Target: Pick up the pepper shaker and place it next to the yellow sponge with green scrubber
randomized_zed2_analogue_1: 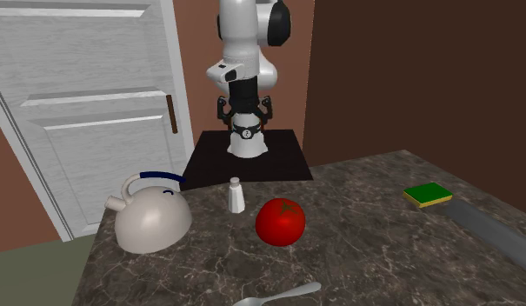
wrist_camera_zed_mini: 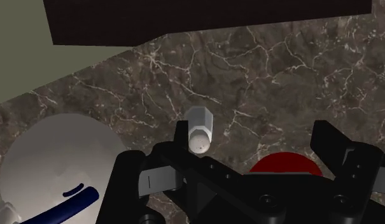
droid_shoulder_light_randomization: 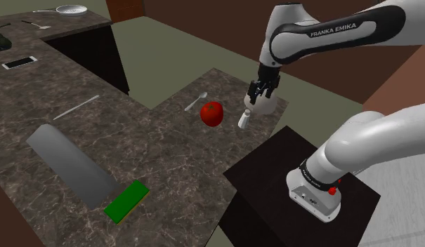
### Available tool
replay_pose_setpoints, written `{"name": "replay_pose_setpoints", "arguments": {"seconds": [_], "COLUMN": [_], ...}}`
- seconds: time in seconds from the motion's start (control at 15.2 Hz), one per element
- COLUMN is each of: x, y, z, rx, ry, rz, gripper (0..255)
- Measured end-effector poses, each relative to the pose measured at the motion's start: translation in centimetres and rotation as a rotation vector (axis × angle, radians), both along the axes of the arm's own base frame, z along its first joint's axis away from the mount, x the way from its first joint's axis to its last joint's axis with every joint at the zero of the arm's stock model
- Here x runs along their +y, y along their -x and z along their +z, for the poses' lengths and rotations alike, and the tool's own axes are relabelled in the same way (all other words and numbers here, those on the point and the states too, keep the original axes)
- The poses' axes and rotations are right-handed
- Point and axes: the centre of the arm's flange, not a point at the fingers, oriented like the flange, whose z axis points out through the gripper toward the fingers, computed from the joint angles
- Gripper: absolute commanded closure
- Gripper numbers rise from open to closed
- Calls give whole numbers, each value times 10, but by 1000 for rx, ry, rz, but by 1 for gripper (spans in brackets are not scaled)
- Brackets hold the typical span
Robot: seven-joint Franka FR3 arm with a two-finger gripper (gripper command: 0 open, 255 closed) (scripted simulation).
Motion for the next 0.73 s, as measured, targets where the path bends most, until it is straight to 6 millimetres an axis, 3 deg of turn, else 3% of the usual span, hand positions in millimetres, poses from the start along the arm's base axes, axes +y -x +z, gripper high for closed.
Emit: {"name": "replay_pose_setpoints", "arguments": {"seconds": [0.53, 0.73], "x": [-22, -26], "y": [-46, -57], "z": [-94, -121], "rx": [-16, -21], "ry": [45, 57], "rz": [-12, -15], "gripper": [0, 0]}}
